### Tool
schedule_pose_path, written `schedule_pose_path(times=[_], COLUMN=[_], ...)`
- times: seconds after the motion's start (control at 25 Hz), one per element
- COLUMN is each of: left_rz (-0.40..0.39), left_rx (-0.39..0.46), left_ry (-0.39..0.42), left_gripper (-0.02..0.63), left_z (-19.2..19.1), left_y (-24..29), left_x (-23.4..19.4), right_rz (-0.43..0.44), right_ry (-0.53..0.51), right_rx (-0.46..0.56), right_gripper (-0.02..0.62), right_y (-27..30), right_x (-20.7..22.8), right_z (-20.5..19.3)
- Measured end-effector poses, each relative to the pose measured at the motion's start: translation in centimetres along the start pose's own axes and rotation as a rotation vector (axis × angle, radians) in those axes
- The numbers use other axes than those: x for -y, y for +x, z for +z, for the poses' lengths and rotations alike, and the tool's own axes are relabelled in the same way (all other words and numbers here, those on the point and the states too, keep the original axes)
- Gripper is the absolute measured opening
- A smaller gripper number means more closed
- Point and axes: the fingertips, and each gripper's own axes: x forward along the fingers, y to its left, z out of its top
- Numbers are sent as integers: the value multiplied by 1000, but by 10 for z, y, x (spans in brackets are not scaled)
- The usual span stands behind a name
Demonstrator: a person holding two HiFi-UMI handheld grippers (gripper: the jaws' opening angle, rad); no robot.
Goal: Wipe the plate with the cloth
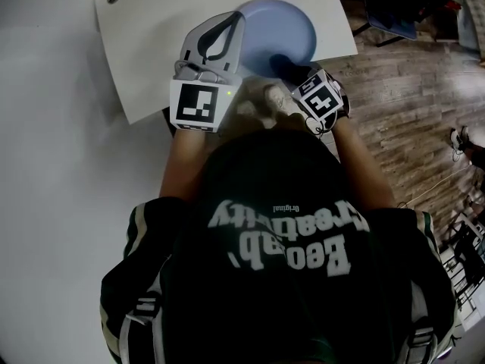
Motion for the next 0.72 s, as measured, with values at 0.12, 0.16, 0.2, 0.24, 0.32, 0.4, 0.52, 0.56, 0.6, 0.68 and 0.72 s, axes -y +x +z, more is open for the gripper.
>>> schedule_pose_path(times=[0.12, 0.16, 0.2, 0.24, 0.32, 0.4, 0.52, 0.56, 0.6, 0.68, 0.72], left_rz=[6, 8, 11, 17, 30, 40, 55, 61, 67, 77, 82], left_rx=[-11, -13, -13, -13, -18, -22, -29, -27, -24, -23, -24], left_ry=[5, 1, -5, -9, -11, -9, -14, -19, -22, -23, -22], left_gripper=[3, 3, 3, 2, 2, 2, 2, 3, 3, 2, 2], left_z=[0, -1, -1, -2, -5, -6, -3, -3, -2, -3, -4], left_y=[-1, -2, -4, -6, -11, -14, -14, -14, -13, -12, -12], left_x=[-4, -6, -7, -10, -14, -17, -19, -20, -22, -25, -27], right_rz=[13, 22, 30, 39, 56, 69, 99, 111, 120, 132, 137], right_ry=[-23, -34, -44, -56, -89, -120, -154, -167, -181, -206, -215], right_rx=[-1, -5, -10, -12, -11, -12, -20, -21, -22, -22, -21], right_gripper=[130, 132, 132, 132, 132, 133, 133, 133, 133, 133, 133], right_y=[4, 7, 10, 13, 20, 24, 26, 28, 30, 38, 41], right_x=[-7, -9, -13, -16, -24, -29, -37, -39, -40, -40, -39], right_z=[8, 11, 13, 17, 25, 32, 39, 41, 44, 52, 57])
